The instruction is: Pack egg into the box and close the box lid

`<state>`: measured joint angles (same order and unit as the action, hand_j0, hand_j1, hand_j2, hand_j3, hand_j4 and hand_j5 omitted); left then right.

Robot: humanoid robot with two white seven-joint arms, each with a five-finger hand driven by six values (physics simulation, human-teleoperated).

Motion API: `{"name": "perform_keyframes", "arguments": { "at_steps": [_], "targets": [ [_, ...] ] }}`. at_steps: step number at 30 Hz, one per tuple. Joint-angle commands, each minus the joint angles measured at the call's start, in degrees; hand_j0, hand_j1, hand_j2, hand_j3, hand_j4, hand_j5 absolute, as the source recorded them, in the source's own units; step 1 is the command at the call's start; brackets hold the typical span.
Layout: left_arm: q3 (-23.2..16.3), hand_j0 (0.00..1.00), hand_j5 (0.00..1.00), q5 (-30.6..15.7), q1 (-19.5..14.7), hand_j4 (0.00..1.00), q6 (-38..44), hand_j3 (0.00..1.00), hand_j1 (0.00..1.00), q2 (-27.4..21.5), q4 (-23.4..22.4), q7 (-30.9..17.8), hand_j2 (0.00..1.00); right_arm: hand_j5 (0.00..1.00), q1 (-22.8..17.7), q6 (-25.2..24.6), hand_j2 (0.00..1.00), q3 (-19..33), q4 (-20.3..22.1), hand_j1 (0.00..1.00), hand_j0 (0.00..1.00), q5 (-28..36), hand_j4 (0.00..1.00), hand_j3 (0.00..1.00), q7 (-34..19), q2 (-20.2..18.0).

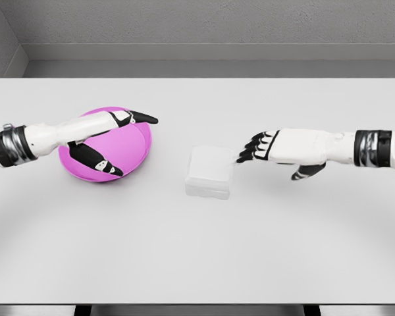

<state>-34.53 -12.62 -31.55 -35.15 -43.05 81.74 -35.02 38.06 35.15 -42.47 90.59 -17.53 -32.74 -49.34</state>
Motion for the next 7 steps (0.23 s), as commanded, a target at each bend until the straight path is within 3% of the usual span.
{"name": "perform_keyframes", "arguments": {
  "at_steps": [1,7],
  "targets": [
    [0.0,1.0,1.0,-0.3,0.0,1.0,0.1,1.0,1.0,0.0,-0.1,0.0,1.0,1.0,-0.1,-0.1,1.0,2.2,-2.2,1.0,1.0,0.4,1.0,1.0,0.1,-1.1],
    [0.3,1.0,1.0,-0.4,0.3,1.0,0.1,1.0,1.0,-0.5,0.0,0.0,1.0,1.0,0.1,-0.1,1.0,2.6,-2.8,1.0,1.0,0.5,1.0,1.0,0.2,-2.2]
  ]
}}
